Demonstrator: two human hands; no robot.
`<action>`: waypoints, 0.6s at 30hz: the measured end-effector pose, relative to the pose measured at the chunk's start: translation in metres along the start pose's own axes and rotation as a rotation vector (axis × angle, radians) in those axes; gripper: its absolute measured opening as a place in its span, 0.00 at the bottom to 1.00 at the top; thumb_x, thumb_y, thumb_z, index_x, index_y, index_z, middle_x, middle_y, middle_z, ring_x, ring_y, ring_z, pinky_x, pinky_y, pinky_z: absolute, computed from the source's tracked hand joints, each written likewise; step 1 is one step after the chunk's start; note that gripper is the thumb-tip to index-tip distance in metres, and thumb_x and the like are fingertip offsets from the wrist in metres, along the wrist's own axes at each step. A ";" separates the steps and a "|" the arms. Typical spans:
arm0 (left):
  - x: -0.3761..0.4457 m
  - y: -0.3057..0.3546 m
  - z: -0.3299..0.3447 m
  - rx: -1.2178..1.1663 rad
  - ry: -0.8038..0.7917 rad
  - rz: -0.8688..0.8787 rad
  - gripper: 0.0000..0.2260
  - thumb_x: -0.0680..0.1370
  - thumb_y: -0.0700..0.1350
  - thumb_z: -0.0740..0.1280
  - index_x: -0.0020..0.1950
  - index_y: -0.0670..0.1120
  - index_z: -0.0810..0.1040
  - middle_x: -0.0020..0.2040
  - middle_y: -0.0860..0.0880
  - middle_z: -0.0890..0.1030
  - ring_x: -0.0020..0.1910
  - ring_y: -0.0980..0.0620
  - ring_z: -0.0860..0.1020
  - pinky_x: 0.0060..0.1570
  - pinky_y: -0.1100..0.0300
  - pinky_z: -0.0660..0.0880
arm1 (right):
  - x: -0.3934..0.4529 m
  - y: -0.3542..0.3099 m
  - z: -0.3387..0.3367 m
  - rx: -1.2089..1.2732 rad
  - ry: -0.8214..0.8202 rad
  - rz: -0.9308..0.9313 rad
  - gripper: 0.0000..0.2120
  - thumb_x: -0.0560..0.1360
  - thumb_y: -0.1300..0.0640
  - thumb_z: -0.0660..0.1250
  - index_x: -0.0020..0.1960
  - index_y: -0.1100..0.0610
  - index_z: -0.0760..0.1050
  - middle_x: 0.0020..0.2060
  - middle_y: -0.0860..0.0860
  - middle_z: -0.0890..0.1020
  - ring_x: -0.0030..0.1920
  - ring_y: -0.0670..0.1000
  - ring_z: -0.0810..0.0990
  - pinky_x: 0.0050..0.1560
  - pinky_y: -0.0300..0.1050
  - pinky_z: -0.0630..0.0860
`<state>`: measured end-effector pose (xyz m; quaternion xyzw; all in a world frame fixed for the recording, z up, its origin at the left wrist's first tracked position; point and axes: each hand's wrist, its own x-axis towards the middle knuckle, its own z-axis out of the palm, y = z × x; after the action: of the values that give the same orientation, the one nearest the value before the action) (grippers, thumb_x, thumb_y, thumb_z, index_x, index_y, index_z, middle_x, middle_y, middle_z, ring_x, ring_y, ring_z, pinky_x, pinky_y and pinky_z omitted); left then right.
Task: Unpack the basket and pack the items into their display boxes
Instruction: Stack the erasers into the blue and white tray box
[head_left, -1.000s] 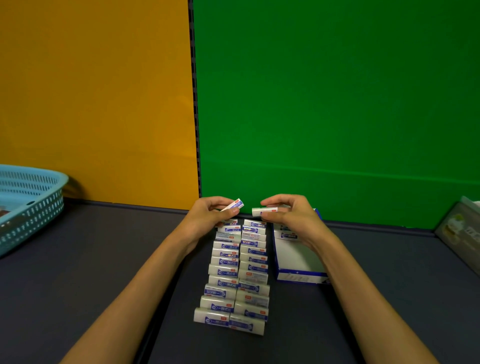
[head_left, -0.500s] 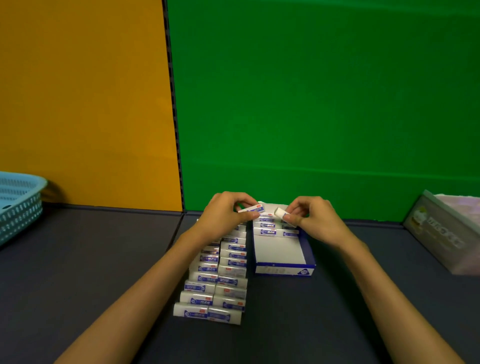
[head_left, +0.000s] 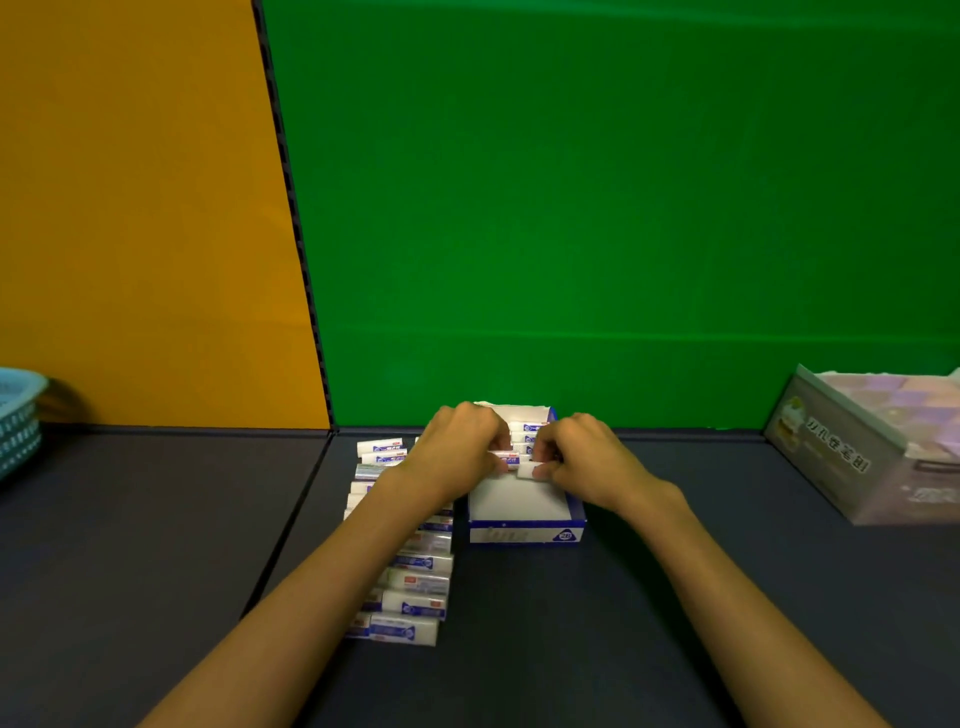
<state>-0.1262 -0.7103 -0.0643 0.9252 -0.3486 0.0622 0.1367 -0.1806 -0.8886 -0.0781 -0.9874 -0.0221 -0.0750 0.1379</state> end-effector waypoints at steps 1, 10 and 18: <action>0.000 0.001 0.002 0.033 -0.007 0.004 0.11 0.74 0.48 0.75 0.55 0.49 0.84 0.52 0.48 0.84 0.53 0.45 0.80 0.51 0.56 0.71 | 0.000 0.000 -0.001 -0.018 -0.003 -0.006 0.05 0.70 0.54 0.75 0.42 0.52 0.80 0.39 0.50 0.82 0.42 0.52 0.79 0.44 0.46 0.75; 0.003 0.002 0.016 0.033 -0.062 -0.039 0.12 0.71 0.45 0.77 0.53 0.49 0.84 0.53 0.46 0.83 0.52 0.43 0.80 0.49 0.54 0.75 | 0.003 -0.006 -0.006 -0.097 -0.008 -0.067 0.04 0.71 0.59 0.72 0.46 0.54 0.82 0.44 0.51 0.83 0.46 0.54 0.79 0.43 0.43 0.71; 0.003 -0.002 0.020 0.037 -0.045 -0.023 0.10 0.72 0.42 0.76 0.52 0.47 0.83 0.52 0.45 0.83 0.51 0.42 0.80 0.50 0.52 0.76 | 0.001 -0.006 -0.003 -0.124 0.000 -0.090 0.05 0.72 0.56 0.73 0.48 0.54 0.82 0.45 0.51 0.84 0.48 0.54 0.80 0.45 0.44 0.72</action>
<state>-0.1221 -0.7171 -0.0835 0.9327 -0.3396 0.0464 0.1123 -0.1806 -0.8832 -0.0738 -0.9920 -0.0617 -0.0826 0.0730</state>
